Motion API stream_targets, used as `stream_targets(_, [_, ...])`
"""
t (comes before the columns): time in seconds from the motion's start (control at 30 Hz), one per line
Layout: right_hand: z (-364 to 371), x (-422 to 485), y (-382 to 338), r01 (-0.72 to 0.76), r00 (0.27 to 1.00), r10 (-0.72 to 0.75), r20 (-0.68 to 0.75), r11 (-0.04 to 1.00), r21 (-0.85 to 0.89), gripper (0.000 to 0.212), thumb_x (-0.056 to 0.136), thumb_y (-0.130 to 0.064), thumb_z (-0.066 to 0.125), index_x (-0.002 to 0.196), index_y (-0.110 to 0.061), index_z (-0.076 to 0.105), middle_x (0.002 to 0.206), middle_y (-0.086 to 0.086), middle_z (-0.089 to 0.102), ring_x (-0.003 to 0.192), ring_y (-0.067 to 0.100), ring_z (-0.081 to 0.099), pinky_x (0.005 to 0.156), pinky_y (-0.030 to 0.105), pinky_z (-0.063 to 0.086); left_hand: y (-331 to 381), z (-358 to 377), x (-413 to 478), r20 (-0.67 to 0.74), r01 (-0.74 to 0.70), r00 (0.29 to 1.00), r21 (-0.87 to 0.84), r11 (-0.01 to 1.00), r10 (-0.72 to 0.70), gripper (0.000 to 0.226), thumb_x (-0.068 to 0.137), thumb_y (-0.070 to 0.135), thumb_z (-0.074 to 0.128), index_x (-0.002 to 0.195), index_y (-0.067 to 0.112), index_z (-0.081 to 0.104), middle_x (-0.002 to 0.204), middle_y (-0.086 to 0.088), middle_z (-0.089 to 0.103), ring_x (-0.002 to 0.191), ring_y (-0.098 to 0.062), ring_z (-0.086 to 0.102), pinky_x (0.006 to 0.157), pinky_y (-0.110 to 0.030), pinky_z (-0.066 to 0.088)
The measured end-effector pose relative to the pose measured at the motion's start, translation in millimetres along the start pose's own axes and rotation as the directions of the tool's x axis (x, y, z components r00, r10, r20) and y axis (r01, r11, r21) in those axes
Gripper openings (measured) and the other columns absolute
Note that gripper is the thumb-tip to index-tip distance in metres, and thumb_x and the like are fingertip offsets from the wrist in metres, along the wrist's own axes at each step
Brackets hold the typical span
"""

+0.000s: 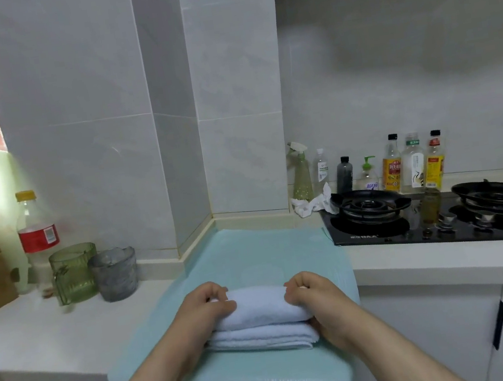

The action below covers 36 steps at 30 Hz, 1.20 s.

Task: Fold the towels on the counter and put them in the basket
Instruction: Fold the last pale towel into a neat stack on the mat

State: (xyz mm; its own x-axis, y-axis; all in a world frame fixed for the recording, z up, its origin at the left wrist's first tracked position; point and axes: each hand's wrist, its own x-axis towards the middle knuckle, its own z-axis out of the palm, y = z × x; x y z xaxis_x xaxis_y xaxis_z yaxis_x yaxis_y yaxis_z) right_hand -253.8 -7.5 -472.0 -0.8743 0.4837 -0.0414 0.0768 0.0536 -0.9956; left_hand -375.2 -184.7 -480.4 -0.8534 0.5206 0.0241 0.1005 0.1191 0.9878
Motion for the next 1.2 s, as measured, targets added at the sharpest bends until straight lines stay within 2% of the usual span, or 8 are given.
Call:
stream_targets(0.17, [-2, -7, 5, 0.074, 0.996, -0.065, 0.061, 0.984, -0.159, 0.013, 0.061, -0.025, 0.059, 0.074, -0.028, 0.062, 0.091, -0.004, 0.058, 0.077, 0.015, 0.047, 0.068, 0.029, 0.034, -1, -1, -1, 0.05, -0.005, 0.999, 0.107, 0.994, 0.0, 0.015, 0.059, 0.019, 0.061, 0.074, 0.02, 0.064, 0.095, 0.006, 0.058, 0.088, -0.017, 0.052, 0.073, -0.028, 0.035])
stream_targets(0.27, [-2, -7, 11, 0.125, 0.992, -0.116, 0.057, 0.97, -0.211, 0.009, 0.078, -0.019, 0.064, 0.072, -0.025, 0.061, 0.106, -0.009, 0.062, 0.095, 0.012, 0.057, 0.078, 0.026, 0.041, 0, 8, 0, -0.036, -0.037, 0.998, 0.136, 0.99, 0.042, 0.009, 0.075, 0.024, 0.064, 0.073, 0.018, 0.059, 0.08, 0.007, 0.053, 0.077, -0.014, 0.048, 0.068, -0.027, 0.034])
stream_targets(0.4, [-4, -6, 19, 0.142, 0.99, -0.137, 0.039, 0.971, -0.19, 0.026, 0.089, -0.02, 0.066, 0.063, -0.021, 0.063, 0.121, -0.016, 0.059, 0.11, -0.003, 0.055, 0.092, 0.022, 0.036, -12, 6, 4, -0.027, -0.096, 0.993, 0.339, 0.936, 0.111, 0.023, 0.079, 0.026, 0.074, 0.068, 0.012, 0.061, 0.102, 0.019, 0.054, 0.103, -0.007, 0.05, 0.096, -0.026, 0.034])
stream_targets(0.53, [-11, -4, 19, 0.144, 0.989, -0.129, 0.078, 0.96, -0.24, 0.005, 0.084, -0.016, 0.071, 0.08, -0.018, 0.073, 0.126, -0.016, 0.056, 0.111, -0.005, 0.052, 0.094, 0.015, 0.034, -9, 6, 3, 0.016, -0.157, 0.986, 0.432, 0.888, 0.167, 0.017, 0.079, 0.018, 0.075, 0.077, 0.014, 0.059, 0.086, 0.018, 0.055, 0.081, 0.005, 0.049, 0.074, -0.011, 0.036])
stream_targets(0.63, [-10, -5, 17, 0.174, 0.984, -0.157, 0.081, 0.94, -0.294, 0.005, 0.083, -0.015, 0.072, 0.083, -0.019, 0.071, 0.128, -0.014, 0.052, 0.119, 0.003, 0.049, 0.102, 0.019, 0.031, -7, 7, 0, 0.006, -0.188, 0.978, 0.465, 0.865, 0.209, 0.021, 0.079, 0.019, 0.075, 0.079, 0.018, 0.055, 0.095, 0.006, 0.062, 0.084, -0.004, 0.055, 0.071, -0.012, 0.037])
stream_targets(1.0, [-2, -15, 19, 0.201, 0.975, -0.221, 0.012, 0.862, -0.465, 0.022, 0.082, -0.023, 0.069, 0.098, -0.034, 0.059, 0.111, -0.013, 0.055, 0.093, 0.004, 0.053, 0.081, 0.017, 0.041, -7, 9, -5, 0.006, -0.196, 0.975, 0.485, 0.853, 0.221, 0.023, 0.08, 0.022, 0.074, 0.091, 0.023, 0.054, 0.098, 0.004, 0.057, 0.083, -0.007, 0.051, 0.071, -0.018, 0.041])
stream_targets(1.1, [1, -18, 16, 0.16, 0.981, -0.192, -0.01, 0.845, -0.51, 0.057, 0.082, -0.025, 0.068, 0.133, -0.035, 0.046, 0.133, -0.01, 0.045, 0.12, 0.01, 0.046, 0.102, 0.021, 0.035, -4, 10, -5, 0.014, -0.139, 0.988, 0.501, 0.854, 0.153, 0.069, 0.077, 0.028, 0.076, 0.136, 0.031, 0.04, 0.13, 0.003, 0.045, 0.115, -0.016, 0.047, 0.098, -0.028, 0.04])
stream_targets(1.2, [3, -22, 9, 0.14, 0.986, -0.169, -0.009, 0.844, -0.518, 0.075, 0.08, -0.027, 0.068, 0.146, -0.032, 0.032, 0.146, -0.008, 0.035, 0.133, 0.012, 0.037, 0.109, 0.024, 0.03, -2, 1, -2, -0.014, -0.004, 1.0, 0.578, 0.816, 0.015, 0.102, 0.068, 0.047, 0.077, 0.15, 0.029, 0.02, 0.149, -0.001, 0.035, 0.134, -0.024, 0.037, 0.111, -0.038, 0.034])
